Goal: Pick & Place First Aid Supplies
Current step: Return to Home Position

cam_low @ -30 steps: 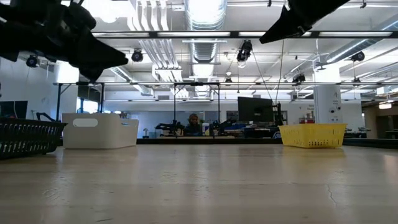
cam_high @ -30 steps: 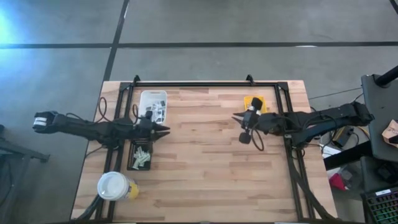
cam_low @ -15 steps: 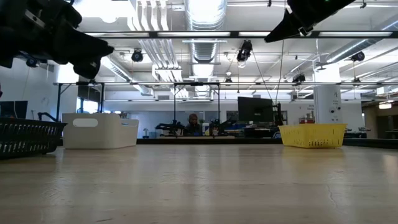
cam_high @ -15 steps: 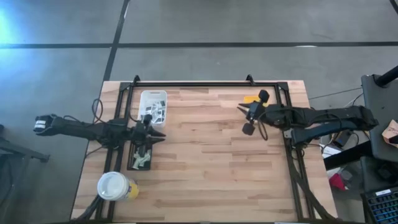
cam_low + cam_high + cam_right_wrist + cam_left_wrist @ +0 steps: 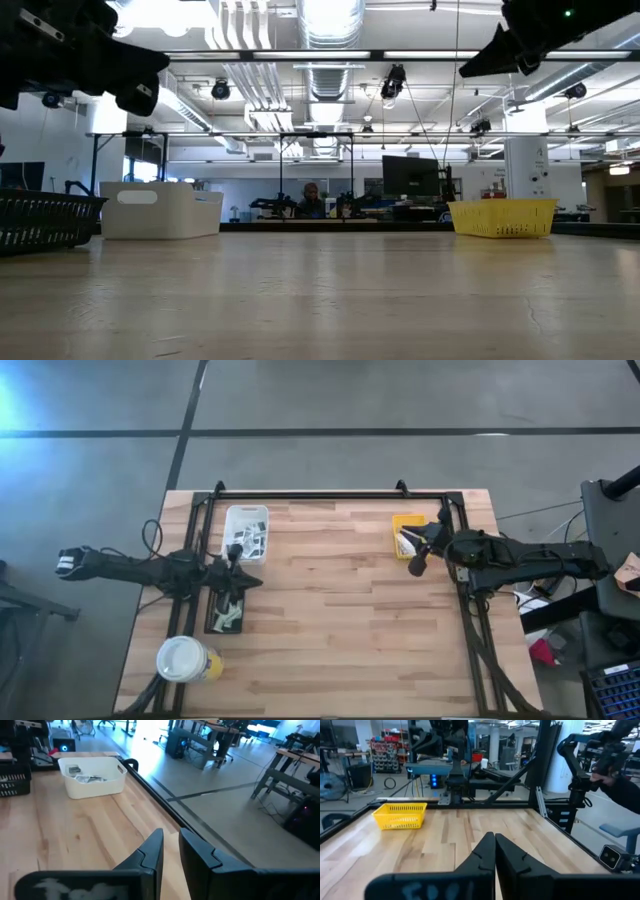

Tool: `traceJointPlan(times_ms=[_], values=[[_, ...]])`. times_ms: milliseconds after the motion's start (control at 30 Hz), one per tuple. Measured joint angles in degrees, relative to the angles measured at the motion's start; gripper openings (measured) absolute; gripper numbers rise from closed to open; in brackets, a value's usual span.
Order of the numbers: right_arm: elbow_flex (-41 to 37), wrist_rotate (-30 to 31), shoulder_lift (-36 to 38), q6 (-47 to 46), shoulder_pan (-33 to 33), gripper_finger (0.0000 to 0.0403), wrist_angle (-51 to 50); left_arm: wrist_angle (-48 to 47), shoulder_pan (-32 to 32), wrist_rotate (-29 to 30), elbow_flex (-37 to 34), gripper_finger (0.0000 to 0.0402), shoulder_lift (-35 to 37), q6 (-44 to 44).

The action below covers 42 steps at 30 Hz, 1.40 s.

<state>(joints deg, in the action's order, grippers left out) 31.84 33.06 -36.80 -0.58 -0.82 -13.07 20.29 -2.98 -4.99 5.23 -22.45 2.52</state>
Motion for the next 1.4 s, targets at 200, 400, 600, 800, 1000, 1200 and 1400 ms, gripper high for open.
traceJointPlan(times_ms=[200,400,600,800,1000,1200,1400], values=[[-3.87,0.05,6.04,-0.54,0.01,0.0057,0.28,0.72,0.0,0.0,-2.05,0.0003,4.14,-1.02],[-7.2,0.08,10.94,-0.45,0.02,0.0057,3.58,0.68,0.0,0.0,-4.33,0.0002,8.51,-1.0],[-9.3,0.09,14.62,0.53,0.04,0.0057,4.9,-2.33,0.0,-0.07,-4.72,0.0001,11.45,-2.07],[-12.86,0.07,18.83,-1.31,0.04,0.0056,5.1,-2.14,0.0,-0.07,-4.74,0.0001,12.96,-2.7],[-18.49,0.07,24.11,-5.15,0.04,0.0057,5.06,-2.52,0.0,-0.07,-4.76,0.0002,13.68,-3.77],[-22.57,0.09,30.78,-5.49,0.04,0.0057,5.05,-2.86,0.0,-0.07,-4.78,0.0002,15.45,-5.31],[-24.38,0.12,36.83,-5.0,0.03,0.0057,4.92,-4.21,0.0,-0.06,-4.81,0.0001,18.61,-6.21]])
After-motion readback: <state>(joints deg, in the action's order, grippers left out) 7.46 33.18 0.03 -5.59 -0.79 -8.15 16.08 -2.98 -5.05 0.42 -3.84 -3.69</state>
